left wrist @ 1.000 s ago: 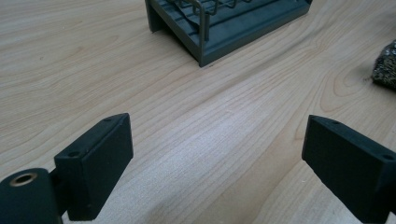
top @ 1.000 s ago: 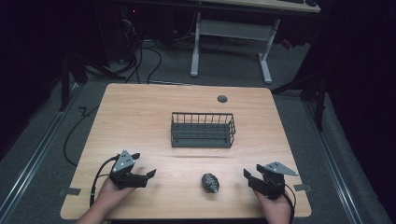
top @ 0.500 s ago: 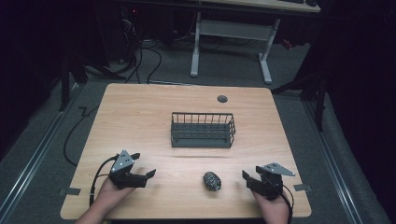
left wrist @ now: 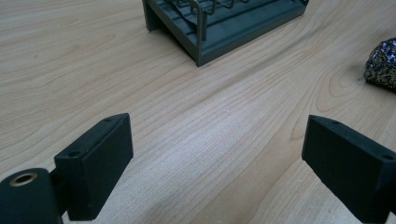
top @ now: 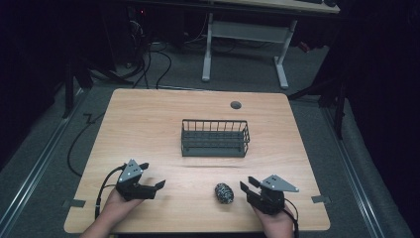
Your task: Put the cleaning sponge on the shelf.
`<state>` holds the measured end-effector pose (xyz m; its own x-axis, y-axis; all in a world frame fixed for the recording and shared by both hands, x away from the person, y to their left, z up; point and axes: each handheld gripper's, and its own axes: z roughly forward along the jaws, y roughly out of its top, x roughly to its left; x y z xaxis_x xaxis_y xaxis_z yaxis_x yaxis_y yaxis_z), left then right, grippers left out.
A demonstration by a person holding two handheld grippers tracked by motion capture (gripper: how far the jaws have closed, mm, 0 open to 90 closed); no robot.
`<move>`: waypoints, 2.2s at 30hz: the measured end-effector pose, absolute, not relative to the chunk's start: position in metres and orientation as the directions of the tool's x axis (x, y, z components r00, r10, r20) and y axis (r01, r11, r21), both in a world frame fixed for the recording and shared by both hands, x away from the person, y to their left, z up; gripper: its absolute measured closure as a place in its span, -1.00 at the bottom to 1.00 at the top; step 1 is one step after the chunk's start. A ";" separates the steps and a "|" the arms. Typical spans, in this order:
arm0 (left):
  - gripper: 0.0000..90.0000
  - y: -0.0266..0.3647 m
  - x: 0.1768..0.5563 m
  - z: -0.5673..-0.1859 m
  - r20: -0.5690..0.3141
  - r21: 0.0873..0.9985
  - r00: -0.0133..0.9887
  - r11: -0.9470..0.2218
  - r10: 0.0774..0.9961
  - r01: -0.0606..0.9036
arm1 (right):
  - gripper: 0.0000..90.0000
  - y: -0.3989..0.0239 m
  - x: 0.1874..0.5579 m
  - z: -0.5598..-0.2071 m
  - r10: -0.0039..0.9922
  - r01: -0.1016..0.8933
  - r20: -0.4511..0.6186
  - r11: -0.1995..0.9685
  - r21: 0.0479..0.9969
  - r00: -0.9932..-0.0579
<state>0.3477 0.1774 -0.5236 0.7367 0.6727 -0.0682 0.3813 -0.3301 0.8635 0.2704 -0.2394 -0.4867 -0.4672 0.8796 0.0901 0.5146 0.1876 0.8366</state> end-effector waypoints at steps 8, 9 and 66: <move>-0.79 0.178 0.348 -0.524 -0.070 0.861 0.735 -0.331 0.675 0.386 | 1.00 -0.187 0.264 -0.488 0.780 0.455 0.090 0.263 0.851 -0.620; -0.79 0.178 0.348 -0.524 -0.070 0.861 0.735 -0.331 0.675 0.386 | 1.00 -0.181 0.263 -0.491 0.768 0.454 0.077 0.292 0.842 -0.635; -0.77 0.178 0.347 -0.524 -0.071 0.861 0.743 -0.335 0.665 0.382 | 0.58 -0.260 0.269 -0.495 0.938 0.620 0.051 0.185 0.763 -0.343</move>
